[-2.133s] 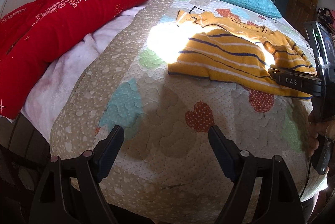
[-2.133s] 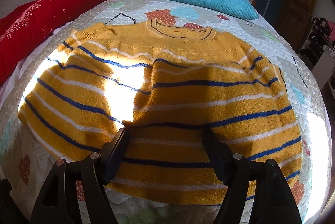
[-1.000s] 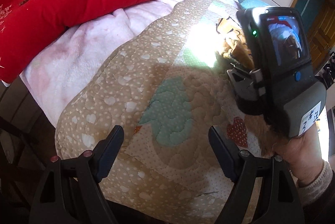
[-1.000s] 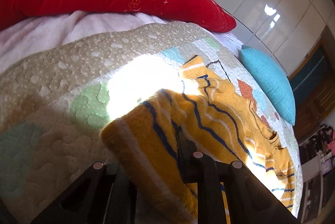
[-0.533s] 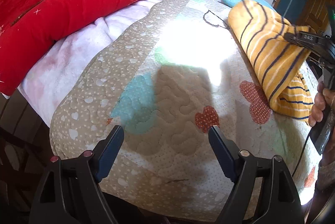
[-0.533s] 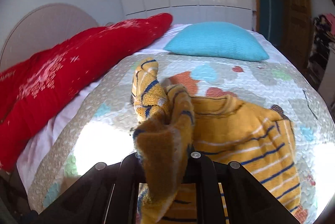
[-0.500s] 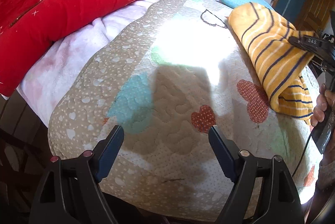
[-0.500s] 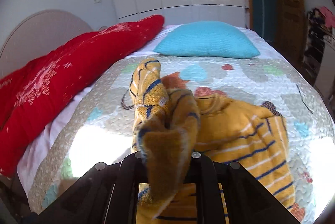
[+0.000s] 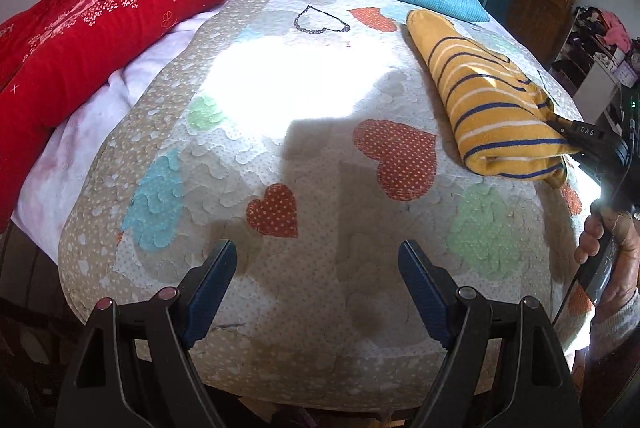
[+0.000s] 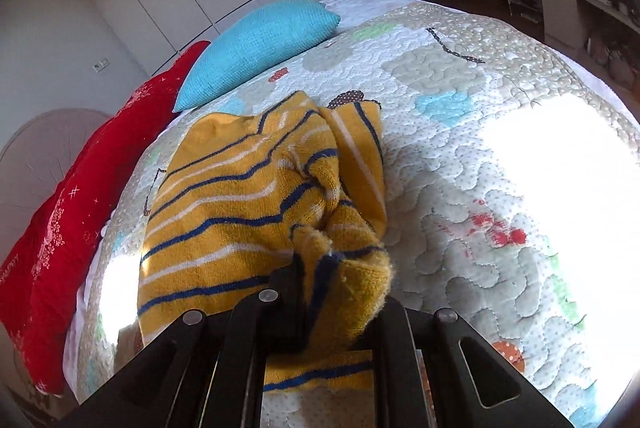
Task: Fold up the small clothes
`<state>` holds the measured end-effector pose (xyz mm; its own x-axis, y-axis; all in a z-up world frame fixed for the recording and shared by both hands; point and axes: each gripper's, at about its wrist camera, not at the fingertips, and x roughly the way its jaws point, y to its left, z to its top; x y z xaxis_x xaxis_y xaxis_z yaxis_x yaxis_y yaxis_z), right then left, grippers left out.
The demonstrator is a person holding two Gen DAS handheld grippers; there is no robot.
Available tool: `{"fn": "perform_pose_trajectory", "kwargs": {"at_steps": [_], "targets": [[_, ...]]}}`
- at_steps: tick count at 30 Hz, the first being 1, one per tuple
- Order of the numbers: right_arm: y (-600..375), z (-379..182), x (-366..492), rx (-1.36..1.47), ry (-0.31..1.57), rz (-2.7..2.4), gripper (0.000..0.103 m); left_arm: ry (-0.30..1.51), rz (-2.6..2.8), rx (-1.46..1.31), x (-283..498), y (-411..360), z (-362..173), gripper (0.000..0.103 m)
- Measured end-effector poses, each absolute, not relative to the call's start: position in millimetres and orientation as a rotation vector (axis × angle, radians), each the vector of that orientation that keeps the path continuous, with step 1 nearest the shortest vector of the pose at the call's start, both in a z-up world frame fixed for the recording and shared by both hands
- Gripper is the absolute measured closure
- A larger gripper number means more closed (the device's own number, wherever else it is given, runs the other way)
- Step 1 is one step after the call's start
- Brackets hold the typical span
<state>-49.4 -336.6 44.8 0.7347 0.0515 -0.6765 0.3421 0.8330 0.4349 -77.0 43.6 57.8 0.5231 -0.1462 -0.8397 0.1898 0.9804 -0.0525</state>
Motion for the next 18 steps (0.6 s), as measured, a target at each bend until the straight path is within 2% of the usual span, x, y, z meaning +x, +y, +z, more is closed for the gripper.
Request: {"fn": "perform_pose_trajectory", "kwargs": {"at_steps": [13, 16, 18], "targets": [[-322.9, 45.2, -92.9, 0.532, 0.749, -0.14, 0.094, 0.988, -0.259, 0.09, -72.7, 13.5, 58.5, 0.021], [-322.9, 51.0, -98.9, 0.511, 0.762, -0.117, 0.09, 0.997, -0.269, 0.099, -71.0, 12.7, 54.4, 0.021], [-325.1, 70.1, -107.6, 0.493, 0.702, -0.118, 0.082, 0.997, -0.276, 0.105, -70.1, 12.1, 52.2, 0.021]]}}
